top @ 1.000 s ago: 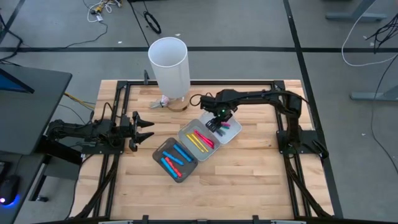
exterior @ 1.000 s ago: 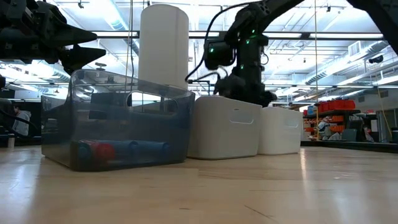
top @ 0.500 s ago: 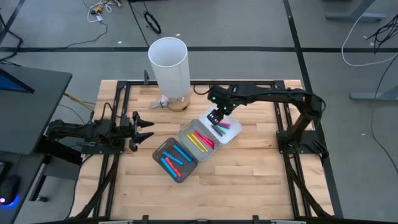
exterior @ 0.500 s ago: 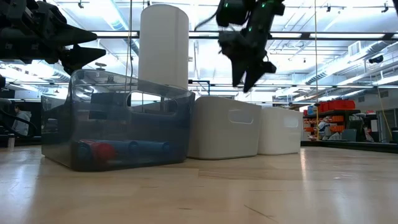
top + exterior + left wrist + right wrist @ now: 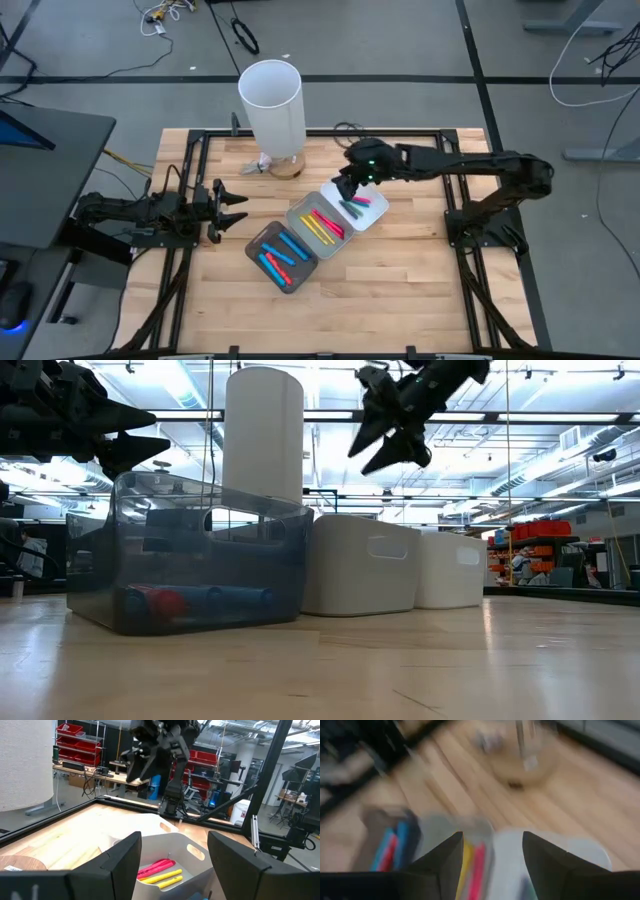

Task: Pick & Place Markers
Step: Return to home position

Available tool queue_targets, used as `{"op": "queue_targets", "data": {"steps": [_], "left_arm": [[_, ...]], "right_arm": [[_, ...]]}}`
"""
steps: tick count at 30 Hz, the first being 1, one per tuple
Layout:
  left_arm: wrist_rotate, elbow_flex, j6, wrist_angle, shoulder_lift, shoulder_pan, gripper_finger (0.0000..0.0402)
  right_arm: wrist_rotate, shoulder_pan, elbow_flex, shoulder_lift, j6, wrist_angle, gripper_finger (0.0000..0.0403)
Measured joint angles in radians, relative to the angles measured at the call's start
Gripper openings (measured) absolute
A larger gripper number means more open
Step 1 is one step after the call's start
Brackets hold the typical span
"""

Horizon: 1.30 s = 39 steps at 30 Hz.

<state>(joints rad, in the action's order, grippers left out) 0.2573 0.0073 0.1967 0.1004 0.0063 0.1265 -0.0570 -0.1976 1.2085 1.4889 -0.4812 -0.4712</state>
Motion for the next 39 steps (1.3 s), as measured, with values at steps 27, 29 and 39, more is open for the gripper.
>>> {"op": "queue_targets", "data": {"steps": [27,29,39], "left_arm": [[0.000,0.000,0.000,0.000,0.000,0.000,0.0234],[0.000,0.000,0.000,0.000,0.000,0.000,0.0234],[0.000,0.000,0.000,0.000,0.000,0.000,0.0234]], "right_arm": [[-0.355,-0.096,-0.891,-0.722,0.470,1.009,0.0204],[-0.355,-0.099,-0.939,-0.771,0.473,1.010,0.0204],[-0.354,-0.105,-1.119,-0.949,0.463,1.008,0.0204]]}}
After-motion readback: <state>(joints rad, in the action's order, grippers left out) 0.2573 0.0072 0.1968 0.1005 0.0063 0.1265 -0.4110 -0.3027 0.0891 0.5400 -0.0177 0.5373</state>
